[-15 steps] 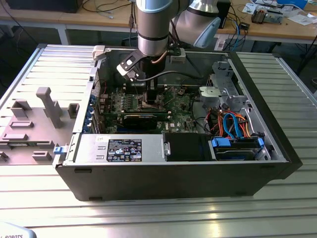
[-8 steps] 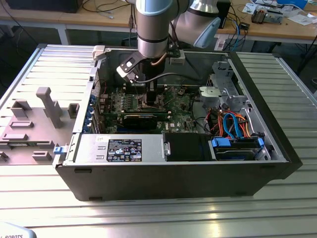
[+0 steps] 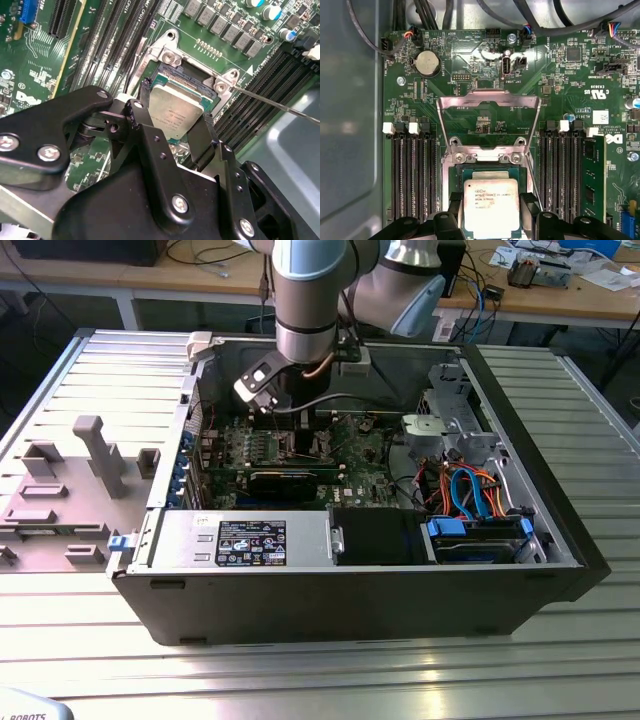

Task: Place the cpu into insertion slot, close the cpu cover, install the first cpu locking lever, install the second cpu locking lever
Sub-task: 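Place the cpu into insertion slot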

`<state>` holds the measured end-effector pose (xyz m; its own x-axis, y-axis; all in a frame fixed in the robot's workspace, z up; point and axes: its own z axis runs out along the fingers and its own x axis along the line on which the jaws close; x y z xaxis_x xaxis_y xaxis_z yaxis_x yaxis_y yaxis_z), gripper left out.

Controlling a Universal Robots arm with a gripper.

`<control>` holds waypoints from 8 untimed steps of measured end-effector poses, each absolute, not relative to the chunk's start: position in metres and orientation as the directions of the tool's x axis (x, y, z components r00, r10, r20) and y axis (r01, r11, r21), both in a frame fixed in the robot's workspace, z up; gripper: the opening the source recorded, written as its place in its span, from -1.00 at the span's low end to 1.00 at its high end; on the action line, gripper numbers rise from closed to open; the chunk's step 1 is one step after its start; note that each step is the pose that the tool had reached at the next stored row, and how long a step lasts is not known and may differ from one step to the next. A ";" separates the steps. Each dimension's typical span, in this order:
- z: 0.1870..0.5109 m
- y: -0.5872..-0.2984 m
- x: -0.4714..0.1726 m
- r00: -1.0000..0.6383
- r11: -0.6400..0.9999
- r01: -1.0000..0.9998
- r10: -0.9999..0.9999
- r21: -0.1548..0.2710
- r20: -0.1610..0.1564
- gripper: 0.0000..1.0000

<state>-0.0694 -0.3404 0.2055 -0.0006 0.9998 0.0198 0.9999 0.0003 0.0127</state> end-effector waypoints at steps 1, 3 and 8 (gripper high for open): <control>0.205 -0.340 -0.069 0.000 0.000 1.000 1.000 0.013 0.020 0.08; 0.204 -0.340 -0.069 0.000 0.000 1.000 1.000 0.013 0.019 0.08; 0.201 -0.340 -0.070 0.004 -0.005 1.000 1.000 0.013 0.018 0.08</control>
